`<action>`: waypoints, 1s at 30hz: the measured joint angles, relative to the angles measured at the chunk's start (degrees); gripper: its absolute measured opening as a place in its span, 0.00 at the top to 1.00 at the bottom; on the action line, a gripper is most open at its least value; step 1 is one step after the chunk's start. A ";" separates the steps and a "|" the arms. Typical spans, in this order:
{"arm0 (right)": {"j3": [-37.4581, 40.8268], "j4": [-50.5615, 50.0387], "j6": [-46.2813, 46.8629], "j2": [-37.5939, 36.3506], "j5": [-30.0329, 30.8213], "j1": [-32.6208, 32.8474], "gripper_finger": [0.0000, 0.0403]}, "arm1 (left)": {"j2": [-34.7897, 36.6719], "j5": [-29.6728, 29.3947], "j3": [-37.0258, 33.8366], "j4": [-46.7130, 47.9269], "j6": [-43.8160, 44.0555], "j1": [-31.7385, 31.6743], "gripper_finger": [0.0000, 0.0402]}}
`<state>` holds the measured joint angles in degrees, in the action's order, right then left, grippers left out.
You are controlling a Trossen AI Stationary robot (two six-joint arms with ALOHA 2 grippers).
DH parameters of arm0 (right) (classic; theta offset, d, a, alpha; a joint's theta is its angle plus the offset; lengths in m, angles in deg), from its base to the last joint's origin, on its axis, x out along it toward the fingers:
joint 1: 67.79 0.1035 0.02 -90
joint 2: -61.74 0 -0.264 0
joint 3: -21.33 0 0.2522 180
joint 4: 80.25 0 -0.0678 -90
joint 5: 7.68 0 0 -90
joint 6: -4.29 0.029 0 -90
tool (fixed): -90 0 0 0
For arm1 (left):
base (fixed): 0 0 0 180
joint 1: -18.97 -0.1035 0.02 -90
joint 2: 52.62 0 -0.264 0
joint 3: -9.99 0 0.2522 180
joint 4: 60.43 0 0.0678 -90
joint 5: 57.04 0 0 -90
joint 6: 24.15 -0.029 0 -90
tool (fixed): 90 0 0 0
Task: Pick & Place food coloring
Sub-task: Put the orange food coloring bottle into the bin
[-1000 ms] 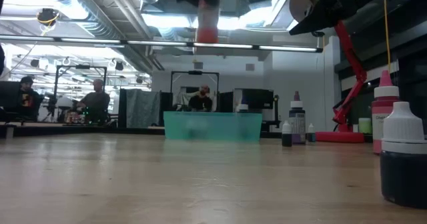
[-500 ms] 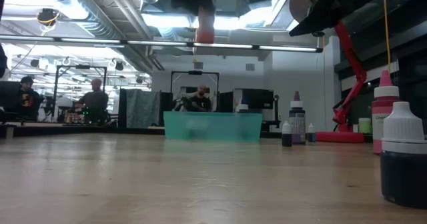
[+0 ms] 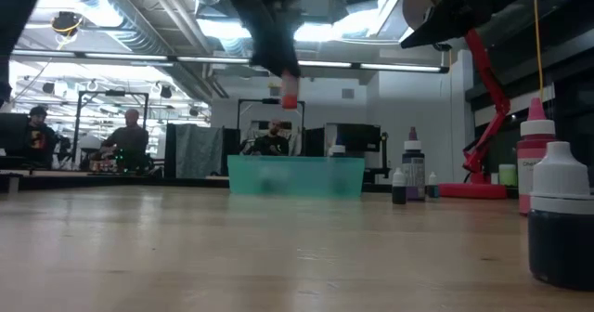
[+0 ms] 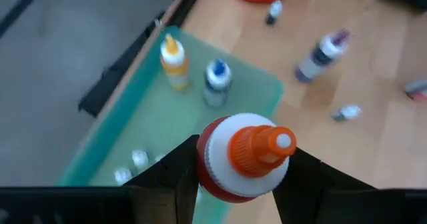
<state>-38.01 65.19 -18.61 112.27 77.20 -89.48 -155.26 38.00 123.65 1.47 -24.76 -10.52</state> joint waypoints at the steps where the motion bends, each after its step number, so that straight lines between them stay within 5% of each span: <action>1: 0.02 0.19 -0.13 0.00 -0.02 -0.37 0.97 | -1.59 0.48 1.08 -0.84 -1.08 -0.88 0.63; 13: 0.01 0.90 0.17 0.09 0.65 -3.61 0.97 | -20.23 6.78 13.52 -0.80 -13.84 -7.47 0.63; 30: 0.00 0.88 0.31 0.09 1.03 -3.65 0.97 | -29.44 7.92 14.40 -9.42 -24.43 -8.49 0.63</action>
<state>-38.01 66.07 -18.30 112.36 78.23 -93.13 -184.70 45.92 138.05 -7.95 -49.20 -19.01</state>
